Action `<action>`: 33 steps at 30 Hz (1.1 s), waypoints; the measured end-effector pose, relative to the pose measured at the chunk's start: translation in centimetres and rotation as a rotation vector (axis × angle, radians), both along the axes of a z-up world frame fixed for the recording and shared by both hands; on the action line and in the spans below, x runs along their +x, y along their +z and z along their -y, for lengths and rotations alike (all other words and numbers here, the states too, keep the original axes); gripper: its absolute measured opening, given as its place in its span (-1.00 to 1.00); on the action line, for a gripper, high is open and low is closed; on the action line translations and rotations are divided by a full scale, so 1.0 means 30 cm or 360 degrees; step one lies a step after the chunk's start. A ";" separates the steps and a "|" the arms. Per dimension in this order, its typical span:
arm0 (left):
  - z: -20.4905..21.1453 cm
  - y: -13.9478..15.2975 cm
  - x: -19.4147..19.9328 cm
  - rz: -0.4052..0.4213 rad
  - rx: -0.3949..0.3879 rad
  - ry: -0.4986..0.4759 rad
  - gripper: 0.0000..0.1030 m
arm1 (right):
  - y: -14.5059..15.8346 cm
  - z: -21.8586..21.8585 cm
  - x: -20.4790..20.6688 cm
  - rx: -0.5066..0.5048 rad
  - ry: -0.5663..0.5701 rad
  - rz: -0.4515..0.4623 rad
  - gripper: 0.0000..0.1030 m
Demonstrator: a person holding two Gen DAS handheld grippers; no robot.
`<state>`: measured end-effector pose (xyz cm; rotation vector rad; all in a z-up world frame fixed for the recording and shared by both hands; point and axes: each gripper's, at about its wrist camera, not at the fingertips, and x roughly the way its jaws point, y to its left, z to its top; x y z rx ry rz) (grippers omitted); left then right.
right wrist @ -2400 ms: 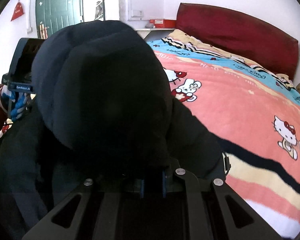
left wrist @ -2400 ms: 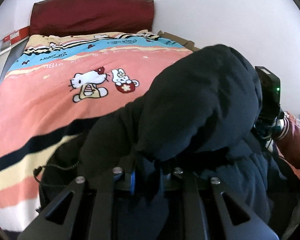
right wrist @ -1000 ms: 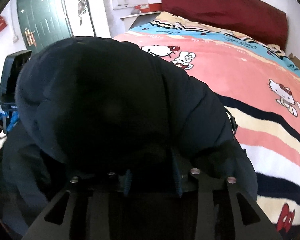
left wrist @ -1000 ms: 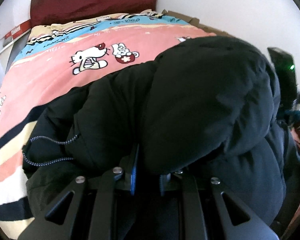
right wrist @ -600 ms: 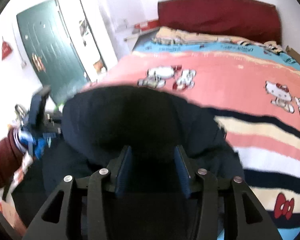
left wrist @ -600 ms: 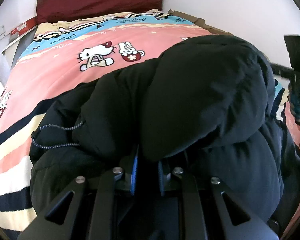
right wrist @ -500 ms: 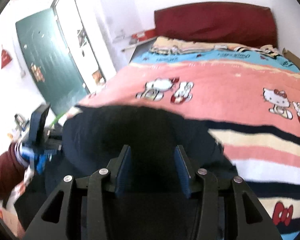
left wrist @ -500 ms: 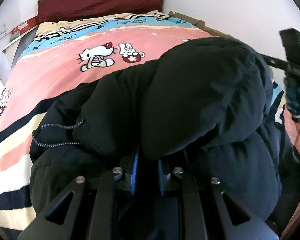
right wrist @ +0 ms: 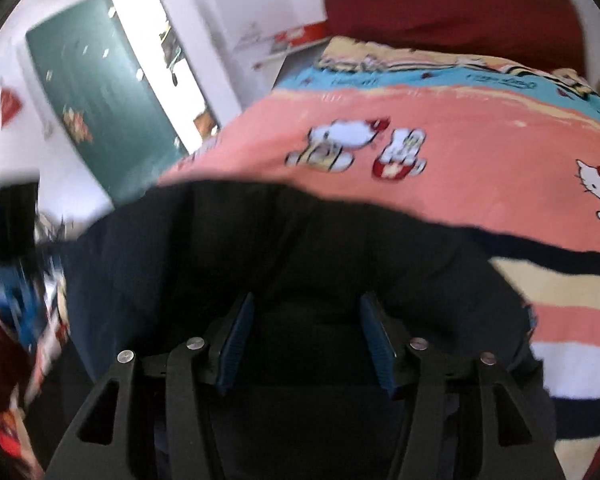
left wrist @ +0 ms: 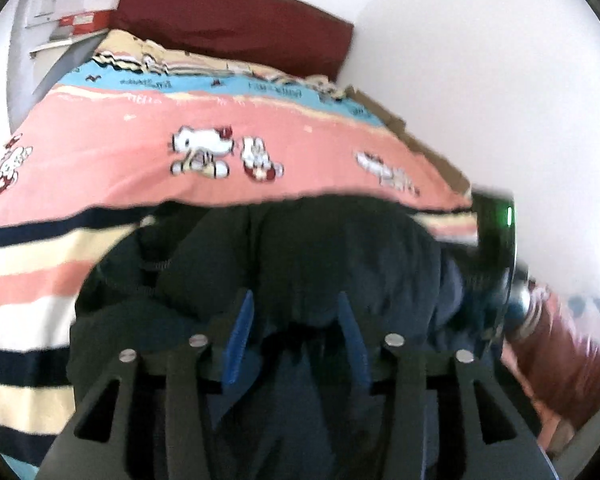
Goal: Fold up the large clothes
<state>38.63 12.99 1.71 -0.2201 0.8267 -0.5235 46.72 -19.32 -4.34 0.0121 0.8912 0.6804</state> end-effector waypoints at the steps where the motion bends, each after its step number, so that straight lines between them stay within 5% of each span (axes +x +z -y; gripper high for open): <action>1: 0.007 0.013 0.012 0.0009 0.0001 0.0011 -0.11 | -0.013 -0.008 -0.020 -0.0017 0.0032 -0.0008 0.08; 9: 0.198 0.064 0.137 0.0015 0.0114 -0.0036 -0.08 | -0.070 -0.044 -0.187 -0.0141 0.0199 -0.0028 0.08; 14: 0.329 -0.076 0.156 -0.0086 0.0437 -0.0092 -0.07 | -0.082 -0.019 -0.233 -0.0189 0.0178 -0.0022 0.08; 19: 0.310 -0.199 0.108 -0.0148 0.0428 -0.0058 -0.07 | -0.119 0.008 -0.237 -0.0201 0.0090 -0.0057 0.09; 26: 0.386 -0.314 0.089 -0.0062 0.0681 -0.0006 -0.06 | -0.156 -0.023 -0.264 -0.0330 0.0080 -0.0034 0.09; 33: 0.406 -0.343 0.120 -0.0079 0.0766 0.0039 -0.06 | -0.187 -0.051 -0.225 -0.0392 0.0035 -0.0039 0.09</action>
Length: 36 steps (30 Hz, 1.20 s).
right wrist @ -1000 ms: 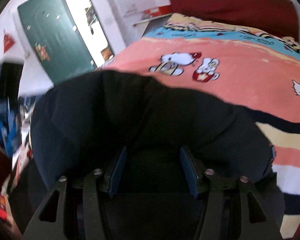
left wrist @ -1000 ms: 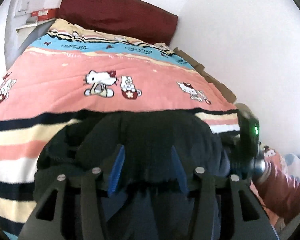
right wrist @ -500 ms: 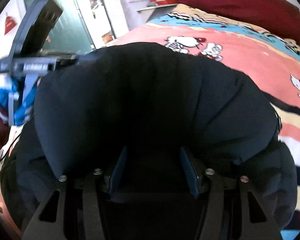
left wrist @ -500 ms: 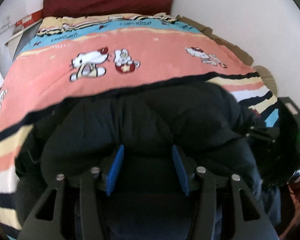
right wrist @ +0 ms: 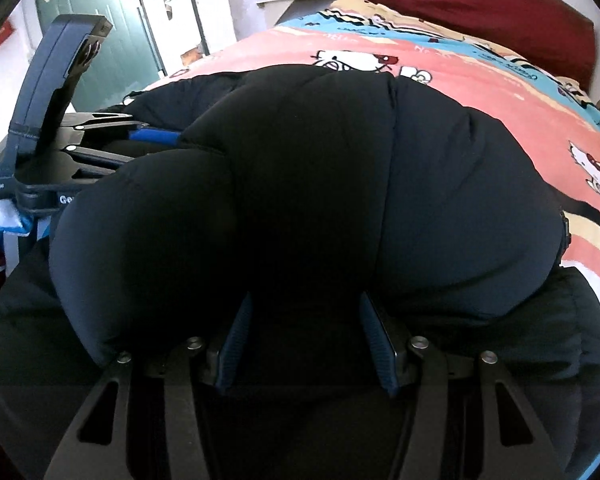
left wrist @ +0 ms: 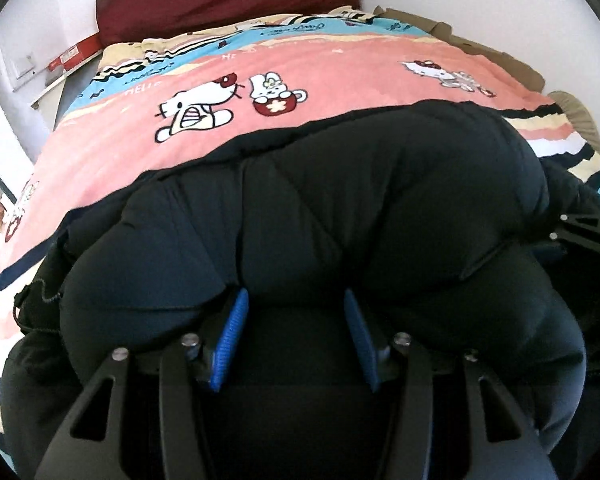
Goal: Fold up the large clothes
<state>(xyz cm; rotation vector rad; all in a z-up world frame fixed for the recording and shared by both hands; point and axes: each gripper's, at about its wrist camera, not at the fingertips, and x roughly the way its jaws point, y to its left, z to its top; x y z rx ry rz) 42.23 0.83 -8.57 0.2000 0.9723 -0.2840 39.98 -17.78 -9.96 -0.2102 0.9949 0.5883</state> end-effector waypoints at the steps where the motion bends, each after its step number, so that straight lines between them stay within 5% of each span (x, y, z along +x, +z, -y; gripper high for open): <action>1: -0.004 0.009 0.000 -0.0005 -0.0004 0.0005 -0.06 | 0.003 0.001 0.001 0.0001 -0.0003 0.0001 0.09; 6: -0.040 0.126 -0.032 -0.0012 -0.0044 0.0023 -0.06 | 0.090 0.050 -0.026 0.0052 -0.0021 -0.0019 0.22; 9: -0.071 0.215 -0.033 0.0048 -0.0095 0.0062 -0.06 | 0.190 0.106 -0.033 0.0082 -0.0028 0.0086 0.34; 15: -0.037 0.327 0.038 0.0070 -0.0310 0.0103 -0.05 | 0.324 0.166 0.132 0.0092 -0.0155 0.0252 0.42; 22: 0.132 0.161 0.015 -0.0109 -0.0140 -0.0101 -0.05 | 0.252 0.084 0.321 0.0139 -0.0188 0.0152 0.42; 26: 0.153 0.047 -0.031 -0.0145 0.0012 -0.0144 -0.03 | 0.131 0.031 0.277 -0.0025 -0.0056 0.0037 0.43; 36: 0.158 -0.036 -0.036 -0.0073 0.0022 -0.0140 -0.03 | 0.010 0.102 0.168 -0.0095 -0.0066 -0.0044 0.44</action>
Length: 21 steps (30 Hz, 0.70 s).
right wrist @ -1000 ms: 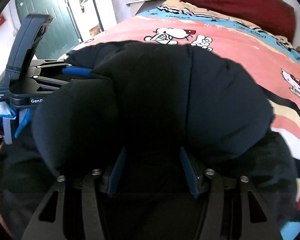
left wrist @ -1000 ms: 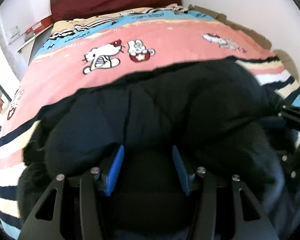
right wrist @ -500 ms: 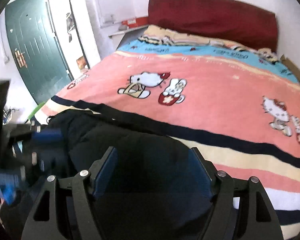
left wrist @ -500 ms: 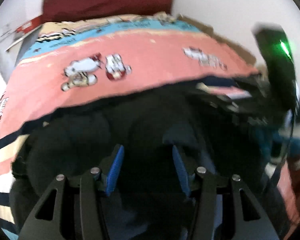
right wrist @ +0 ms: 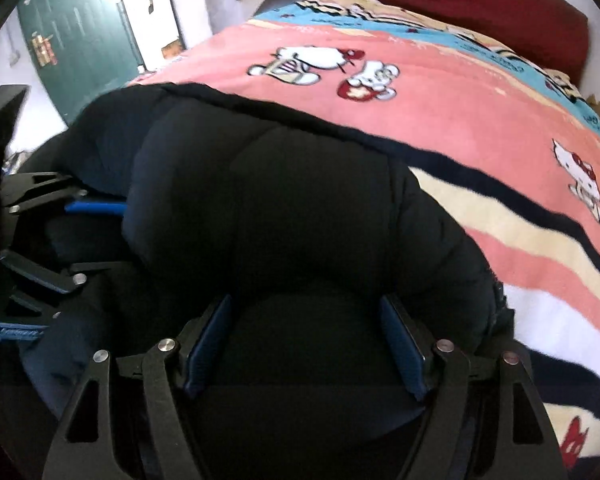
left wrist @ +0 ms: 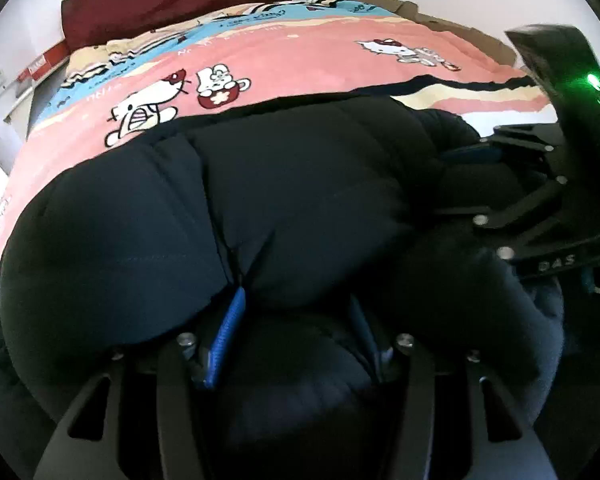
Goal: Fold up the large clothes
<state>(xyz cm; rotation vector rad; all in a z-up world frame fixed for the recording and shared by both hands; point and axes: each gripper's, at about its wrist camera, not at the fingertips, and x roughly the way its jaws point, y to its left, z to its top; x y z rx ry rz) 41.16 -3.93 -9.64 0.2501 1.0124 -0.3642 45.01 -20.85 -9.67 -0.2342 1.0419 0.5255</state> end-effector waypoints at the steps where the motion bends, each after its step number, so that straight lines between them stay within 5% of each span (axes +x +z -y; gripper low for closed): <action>1: 0.001 -0.006 0.010 0.0006 0.0016 0.0014 -0.03 | -0.019 -0.006 0.016 -0.0002 -0.0025 -0.0005 0.44; 7: -0.011 0.035 -0.003 -0.0001 -0.0010 0.0022 -0.02 | -0.019 -0.025 0.040 -0.0027 -0.0094 -0.0002 0.43; 14: -0.177 0.221 -0.026 0.0125 -0.0240 0.0131 -0.01 | 0.172 0.001 -0.029 0.0165 -0.0096 0.0063 0.43; 19: -0.224 0.161 0.008 0.0075 -0.0143 0.0211 -0.01 | 0.163 -0.039 -0.072 0.0278 -0.0004 -0.0005 0.43; 21: -0.215 0.111 0.001 0.0064 -0.0124 0.0203 0.00 | 0.097 -0.072 -0.092 0.0165 0.0042 -0.0058 0.44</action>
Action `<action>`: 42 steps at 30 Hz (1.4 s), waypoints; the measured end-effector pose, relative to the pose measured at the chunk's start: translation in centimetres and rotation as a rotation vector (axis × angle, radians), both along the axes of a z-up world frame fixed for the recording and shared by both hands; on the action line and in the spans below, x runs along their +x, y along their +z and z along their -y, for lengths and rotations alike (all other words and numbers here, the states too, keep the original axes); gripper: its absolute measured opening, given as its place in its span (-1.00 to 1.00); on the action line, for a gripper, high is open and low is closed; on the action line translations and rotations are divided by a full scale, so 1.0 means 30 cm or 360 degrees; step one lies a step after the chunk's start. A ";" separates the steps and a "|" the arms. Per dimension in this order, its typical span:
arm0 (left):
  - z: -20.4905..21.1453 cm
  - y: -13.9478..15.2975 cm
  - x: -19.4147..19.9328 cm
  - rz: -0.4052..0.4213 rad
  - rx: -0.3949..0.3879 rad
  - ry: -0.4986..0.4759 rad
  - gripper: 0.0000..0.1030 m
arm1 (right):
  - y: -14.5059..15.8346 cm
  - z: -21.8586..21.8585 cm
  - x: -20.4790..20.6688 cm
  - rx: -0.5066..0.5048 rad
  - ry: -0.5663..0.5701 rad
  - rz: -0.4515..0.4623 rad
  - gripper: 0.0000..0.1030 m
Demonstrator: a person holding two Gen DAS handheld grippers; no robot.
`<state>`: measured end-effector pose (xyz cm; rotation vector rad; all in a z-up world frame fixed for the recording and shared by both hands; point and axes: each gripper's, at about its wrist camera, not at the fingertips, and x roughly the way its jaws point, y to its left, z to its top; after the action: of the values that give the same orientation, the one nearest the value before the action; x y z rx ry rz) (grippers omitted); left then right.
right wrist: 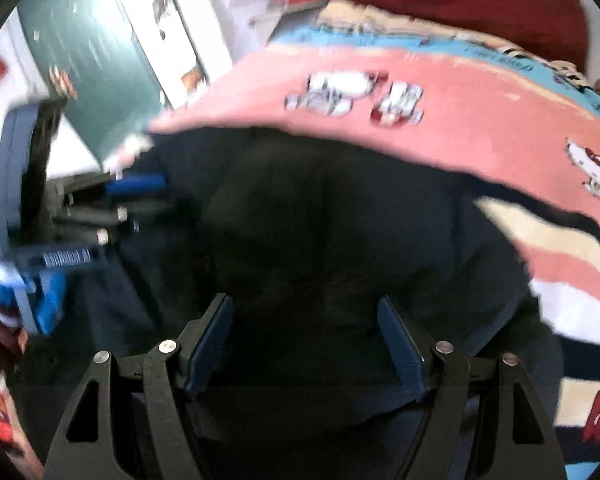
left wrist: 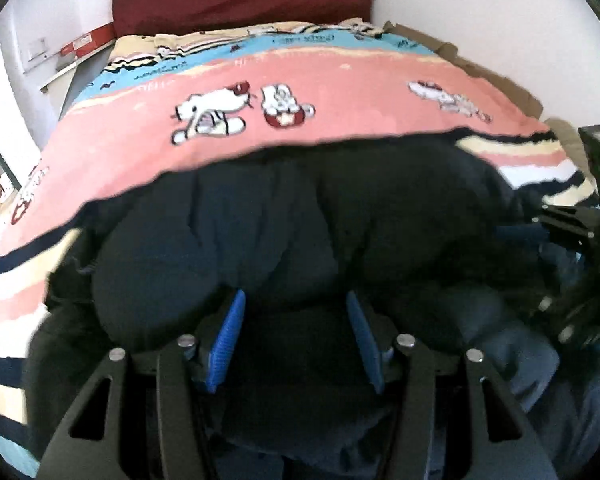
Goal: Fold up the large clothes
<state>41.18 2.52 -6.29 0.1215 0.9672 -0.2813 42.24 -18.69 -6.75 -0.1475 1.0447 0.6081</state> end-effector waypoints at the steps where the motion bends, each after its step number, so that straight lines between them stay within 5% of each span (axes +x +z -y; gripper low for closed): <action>1: 0.006 -0.019 -0.002 -0.0001 0.0010 0.0009 0.00 | -0.040 -0.021 -0.009 -0.0090 0.0027 -0.0008 0.44; 7: 0.043 -0.049 0.014 -0.0020 0.0097 0.0021 0.00 | -0.123 -0.042 -0.018 -0.0132 -0.0031 0.0007 0.44; 14: 0.023 0.060 -0.122 0.0042 0.0021 0.0013 0.01 | -0.016 0.000 -0.097 -0.0115 -0.0074 0.0053 0.44; 19: 0.074 0.048 -0.167 0.0002 0.0196 0.0021 0.01 | -0.018 0.049 -0.144 -0.0139 -0.0148 0.0015 0.44; 26: 0.044 0.249 -0.352 0.0093 0.0046 0.0000 0.01 | 0.186 0.128 -0.309 -0.0061 -0.0278 0.0120 0.52; 34: -0.108 0.477 -0.646 0.0214 -0.0128 -0.0008 0.02 | 0.469 0.283 -0.649 0.0084 -0.0403 0.0328 0.74; 38: -0.225 0.508 -0.786 0.0199 -0.0200 0.0038 0.20 | 0.514 0.364 -0.807 0.0088 -0.0494 0.0354 0.80; 42: -0.370 0.464 -0.907 0.0114 -0.0298 0.0109 0.22 | 0.436 0.441 -0.947 0.0096 -0.0608 0.0257 0.81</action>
<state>13.97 13.62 7.64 -0.0724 0.8680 -0.3009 13.83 -31.92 6.35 0.0559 0.8670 0.2755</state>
